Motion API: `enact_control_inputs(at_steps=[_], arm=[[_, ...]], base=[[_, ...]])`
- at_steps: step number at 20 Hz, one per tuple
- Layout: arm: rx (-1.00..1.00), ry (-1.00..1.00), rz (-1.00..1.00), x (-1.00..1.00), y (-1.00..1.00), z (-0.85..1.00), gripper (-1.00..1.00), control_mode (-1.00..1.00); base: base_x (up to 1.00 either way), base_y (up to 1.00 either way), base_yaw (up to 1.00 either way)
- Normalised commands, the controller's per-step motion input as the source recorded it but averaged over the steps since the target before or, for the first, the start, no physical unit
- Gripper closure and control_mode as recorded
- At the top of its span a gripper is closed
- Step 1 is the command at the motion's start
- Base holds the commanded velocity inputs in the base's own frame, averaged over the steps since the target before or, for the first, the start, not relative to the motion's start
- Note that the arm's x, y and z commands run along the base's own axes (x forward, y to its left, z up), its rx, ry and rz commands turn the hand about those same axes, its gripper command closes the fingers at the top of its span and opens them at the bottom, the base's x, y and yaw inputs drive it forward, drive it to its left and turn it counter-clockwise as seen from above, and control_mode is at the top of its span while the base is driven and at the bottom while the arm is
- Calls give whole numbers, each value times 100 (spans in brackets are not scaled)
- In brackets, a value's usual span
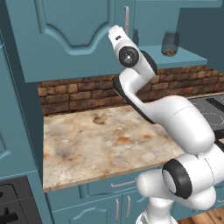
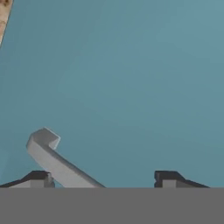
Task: Pick the jar and jar from the dining table and place them in the open cabinet. Close the cabinet after placing the objects.
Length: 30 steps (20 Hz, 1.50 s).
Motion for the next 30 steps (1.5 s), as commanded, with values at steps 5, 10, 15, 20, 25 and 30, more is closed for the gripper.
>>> enact_control_inputs(at_steps=[5, 10, 15, 20, 25, 30], arm=[[0, 10, -2, 45, 0, 0, -100, -100], [0, -3, 0, -32, 0, 0, -100, -100], [0, -7, 0, -36, 0, 0, -100, -100], [0, -10, 0, -36, 0, 1, -100, -100], [0, -4, 0, -46, 2, 0, -100, -100], [2, -3, 0, -67, 0, 0, -100, -100]], base=[[0, 0, 0], [0, 0, 0], [0, 0, 0], [0, 0, 0], [0, 0, 0], [0, 0, 0]])
